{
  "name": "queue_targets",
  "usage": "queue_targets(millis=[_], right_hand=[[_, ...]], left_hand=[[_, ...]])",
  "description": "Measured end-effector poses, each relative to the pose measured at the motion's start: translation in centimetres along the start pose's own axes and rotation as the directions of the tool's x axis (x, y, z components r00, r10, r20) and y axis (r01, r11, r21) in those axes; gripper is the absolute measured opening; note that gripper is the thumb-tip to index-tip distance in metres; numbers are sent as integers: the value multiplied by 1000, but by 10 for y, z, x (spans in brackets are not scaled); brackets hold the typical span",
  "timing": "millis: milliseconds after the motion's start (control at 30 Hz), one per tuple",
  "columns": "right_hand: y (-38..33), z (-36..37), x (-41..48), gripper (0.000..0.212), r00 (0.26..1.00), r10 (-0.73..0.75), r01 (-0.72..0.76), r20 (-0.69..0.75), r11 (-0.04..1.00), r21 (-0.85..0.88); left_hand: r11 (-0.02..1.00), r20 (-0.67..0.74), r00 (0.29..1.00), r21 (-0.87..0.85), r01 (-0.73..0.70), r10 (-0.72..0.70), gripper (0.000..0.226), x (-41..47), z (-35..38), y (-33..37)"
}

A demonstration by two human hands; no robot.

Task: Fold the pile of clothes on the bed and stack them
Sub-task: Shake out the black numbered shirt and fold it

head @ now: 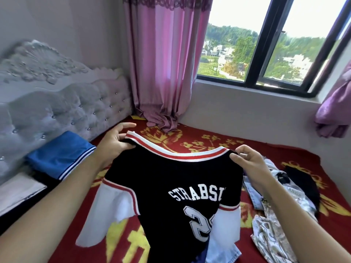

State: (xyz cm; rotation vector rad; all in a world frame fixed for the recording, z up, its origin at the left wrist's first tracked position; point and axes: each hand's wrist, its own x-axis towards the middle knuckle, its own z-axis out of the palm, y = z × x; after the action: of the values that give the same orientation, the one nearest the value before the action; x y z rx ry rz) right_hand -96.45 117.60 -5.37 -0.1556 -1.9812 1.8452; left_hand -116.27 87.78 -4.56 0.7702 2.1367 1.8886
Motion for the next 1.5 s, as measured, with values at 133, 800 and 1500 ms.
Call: queue_targets(millis=[133, 800, 1500], right_hand=[[7, 6, 6, 51, 999, 7, -2, 47, 995, -97], [44, 129, -7, 61, 903, -31, 384, 428, 505, -773], [49, 128, 17, 61, 885, -214, 465, 413, 399, -790]], left_hand=[[993, 0, 993, -12, -114, 114, 51, 7, -10, 40], [921, 273, 950, 309, -236, 151, 54, 14, -2, 108], [967, 488, 869, 179, -183, 74, 58, -4, -47, 122]])
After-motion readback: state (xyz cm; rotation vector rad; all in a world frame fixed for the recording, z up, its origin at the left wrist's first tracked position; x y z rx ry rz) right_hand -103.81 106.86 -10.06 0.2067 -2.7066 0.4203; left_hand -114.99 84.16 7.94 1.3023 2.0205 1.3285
